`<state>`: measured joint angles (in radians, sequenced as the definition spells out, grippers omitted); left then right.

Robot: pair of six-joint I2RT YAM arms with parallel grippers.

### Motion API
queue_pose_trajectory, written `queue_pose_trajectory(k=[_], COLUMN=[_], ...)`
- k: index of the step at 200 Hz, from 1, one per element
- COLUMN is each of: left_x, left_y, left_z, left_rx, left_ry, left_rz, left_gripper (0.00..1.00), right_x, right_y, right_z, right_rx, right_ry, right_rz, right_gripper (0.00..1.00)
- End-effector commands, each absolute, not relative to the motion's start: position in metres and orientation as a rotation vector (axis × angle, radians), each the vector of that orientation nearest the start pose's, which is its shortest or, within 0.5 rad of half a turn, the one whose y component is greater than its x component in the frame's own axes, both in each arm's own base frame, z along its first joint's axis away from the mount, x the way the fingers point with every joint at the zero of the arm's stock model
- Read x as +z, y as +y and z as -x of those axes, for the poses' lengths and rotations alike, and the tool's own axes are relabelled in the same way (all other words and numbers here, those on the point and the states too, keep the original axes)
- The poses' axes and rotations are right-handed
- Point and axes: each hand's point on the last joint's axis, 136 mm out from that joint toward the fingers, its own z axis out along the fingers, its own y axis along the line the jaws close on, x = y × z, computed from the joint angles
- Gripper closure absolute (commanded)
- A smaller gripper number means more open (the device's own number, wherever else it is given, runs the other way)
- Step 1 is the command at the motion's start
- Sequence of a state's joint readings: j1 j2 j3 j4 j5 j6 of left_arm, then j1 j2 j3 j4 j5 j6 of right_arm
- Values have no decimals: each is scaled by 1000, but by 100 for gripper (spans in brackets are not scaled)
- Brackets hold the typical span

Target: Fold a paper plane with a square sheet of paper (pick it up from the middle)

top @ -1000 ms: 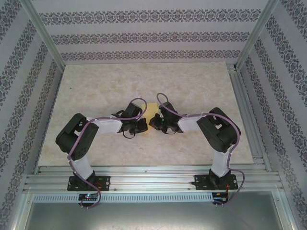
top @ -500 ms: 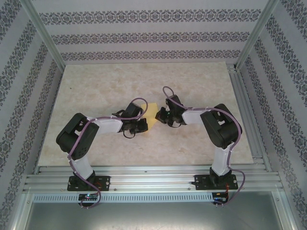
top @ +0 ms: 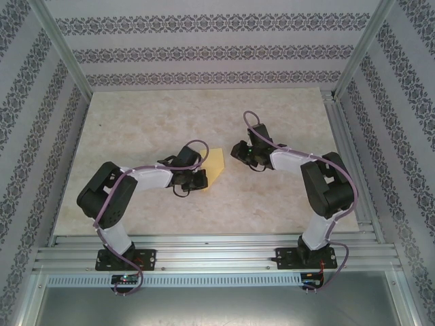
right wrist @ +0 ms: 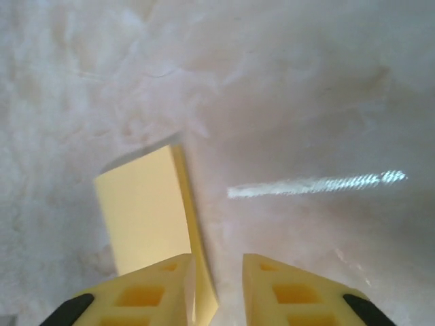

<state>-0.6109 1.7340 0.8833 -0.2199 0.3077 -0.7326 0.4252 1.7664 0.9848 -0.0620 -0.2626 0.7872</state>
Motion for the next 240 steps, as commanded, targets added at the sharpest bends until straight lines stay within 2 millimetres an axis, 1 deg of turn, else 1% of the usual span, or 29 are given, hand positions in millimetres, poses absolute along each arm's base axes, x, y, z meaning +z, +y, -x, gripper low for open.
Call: queue_pose_trajectory(k=[1, 17, 34, 47, 76, 95, 117, 146, 171, 214, 240], left_x=[41, 56, 63, 63, 54, 48, 43, 39, 36, 31, 31], left_y=[-260, -264, -265, -264, -253, -248, -245, -240, -235, -229, -226], left_z=[-277, -287, -299, -306, -316, -317, -317, -317, -319, -319, -320], left_rx=[-793, -813, -799, -766, -682, -651, -635, -605, -575, -551, -546], left_ry=[2825, 2760, 2711, 2699, 2703, 2714, 2725, 2737, 2741, 2757, 2760], left_rz=[17, 16, 29, 47, 102, 119, 128, 143, 159, 178, 187], left_gripper=[82, 73, 69, 68, 68, 67, 63, 62, 62, 62, 60], right_x=[73, 71, 64, 60, 52, 47, 41, 43, 47, 44, 40], right_y=[239, 248, 254, 262, 277, 284, 289, 298, 305, 314, 319], right_z=[-370, -359, -350, -346, -343, -344, -345, -346, -345, -344, -343], right_rx=[925, 978, 1012, 1040, 1090, 1108, 1119, 1185, 1242, 1299, 1312], right_ry=[2523, 2533, 2550, 2564, 2590, 2607, 2623, 2602, 2578, 2579, 2588], right_rz=[-241, -220, -213, -202, -163, -139, -127, -101, -78, -46, -26], right_gripper=[66, 61, 59, 58, 56, 56, 57, 61, 63, 65, 72])
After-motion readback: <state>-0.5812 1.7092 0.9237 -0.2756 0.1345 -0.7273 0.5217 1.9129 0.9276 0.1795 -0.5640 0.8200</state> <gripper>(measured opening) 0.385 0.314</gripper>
